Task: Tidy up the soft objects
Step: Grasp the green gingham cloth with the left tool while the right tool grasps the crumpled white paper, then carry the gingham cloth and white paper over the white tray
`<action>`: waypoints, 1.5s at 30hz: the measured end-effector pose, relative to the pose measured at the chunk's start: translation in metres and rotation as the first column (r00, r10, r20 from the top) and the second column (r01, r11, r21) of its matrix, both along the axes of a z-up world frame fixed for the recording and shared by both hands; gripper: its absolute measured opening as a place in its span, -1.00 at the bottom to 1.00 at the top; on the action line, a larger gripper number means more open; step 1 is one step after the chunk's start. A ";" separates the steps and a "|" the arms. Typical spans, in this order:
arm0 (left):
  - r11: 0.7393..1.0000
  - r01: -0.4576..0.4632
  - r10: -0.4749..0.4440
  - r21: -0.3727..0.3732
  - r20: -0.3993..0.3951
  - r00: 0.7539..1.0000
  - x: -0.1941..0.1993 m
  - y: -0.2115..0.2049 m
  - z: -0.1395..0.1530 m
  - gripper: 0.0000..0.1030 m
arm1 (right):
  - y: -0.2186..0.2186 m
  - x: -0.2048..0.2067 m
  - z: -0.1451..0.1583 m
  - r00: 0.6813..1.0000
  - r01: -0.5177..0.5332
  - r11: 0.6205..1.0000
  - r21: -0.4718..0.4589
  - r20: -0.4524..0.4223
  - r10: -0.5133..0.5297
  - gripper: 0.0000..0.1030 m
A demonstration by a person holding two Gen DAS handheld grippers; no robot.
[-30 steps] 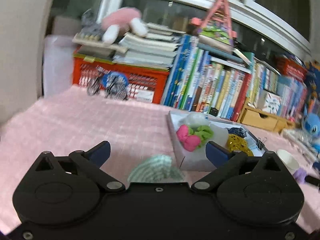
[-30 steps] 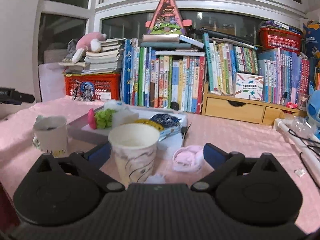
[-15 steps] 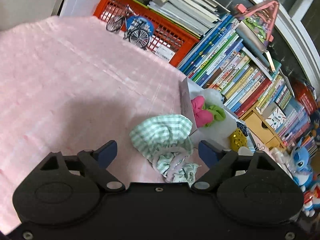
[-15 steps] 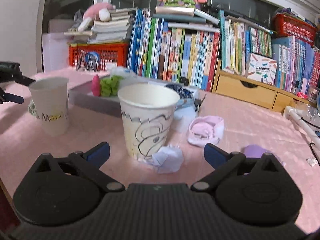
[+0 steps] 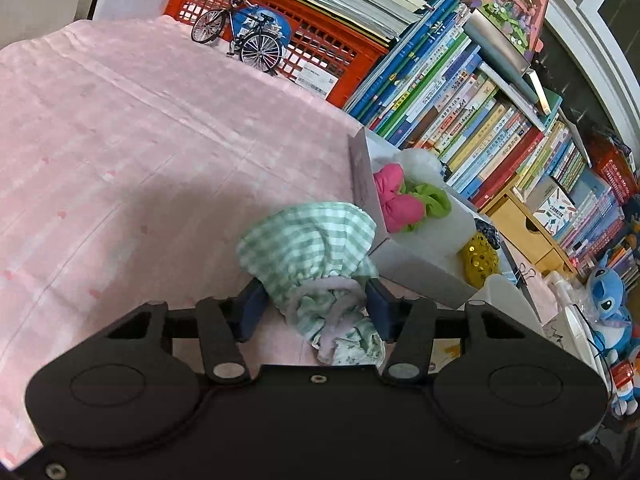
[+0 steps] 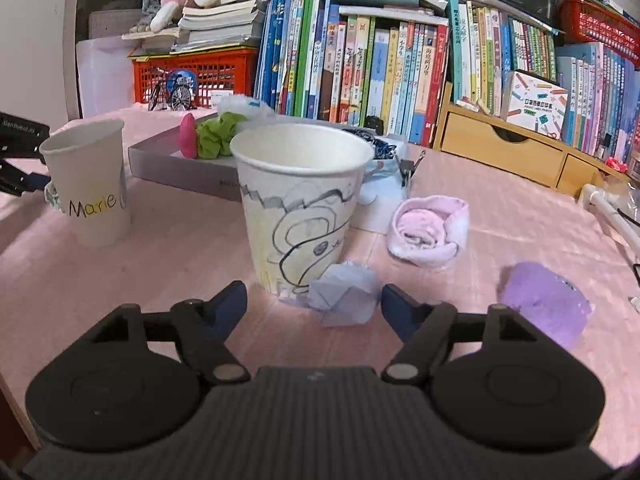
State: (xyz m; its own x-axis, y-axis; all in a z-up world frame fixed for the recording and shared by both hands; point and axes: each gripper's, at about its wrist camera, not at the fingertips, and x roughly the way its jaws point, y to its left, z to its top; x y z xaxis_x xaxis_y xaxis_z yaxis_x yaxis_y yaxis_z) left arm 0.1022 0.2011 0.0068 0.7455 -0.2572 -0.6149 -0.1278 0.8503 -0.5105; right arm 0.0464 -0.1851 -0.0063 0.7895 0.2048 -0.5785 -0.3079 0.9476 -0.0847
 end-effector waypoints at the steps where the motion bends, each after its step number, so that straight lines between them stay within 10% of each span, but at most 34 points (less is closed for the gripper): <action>1: 1.000 0.004 -0.004 0.003 0.000 1.000 0.000 0.000 0.000 -0.01 | 0.001 0.000 -0.001 1.000 0.002 1.000 -0.005 0.000 -0.002 0.60; 19: 0.995 0.043 -0.045 0.095 0.020 0.999 0.007 -0.012 0.001 -0.04 | -0.009 0.008 0.000 0.995 0.091 0.996 0.010 -0.028 -0.091 -0.13; 45: 0.983 0.004 -0.017 0.181 0.068 0.998 0.011 -0.008 0.021 -0.33 | -0.011 0.009 0.007 0.991 0.136 0.991 -0.015 -0.013 -0.136 -0.16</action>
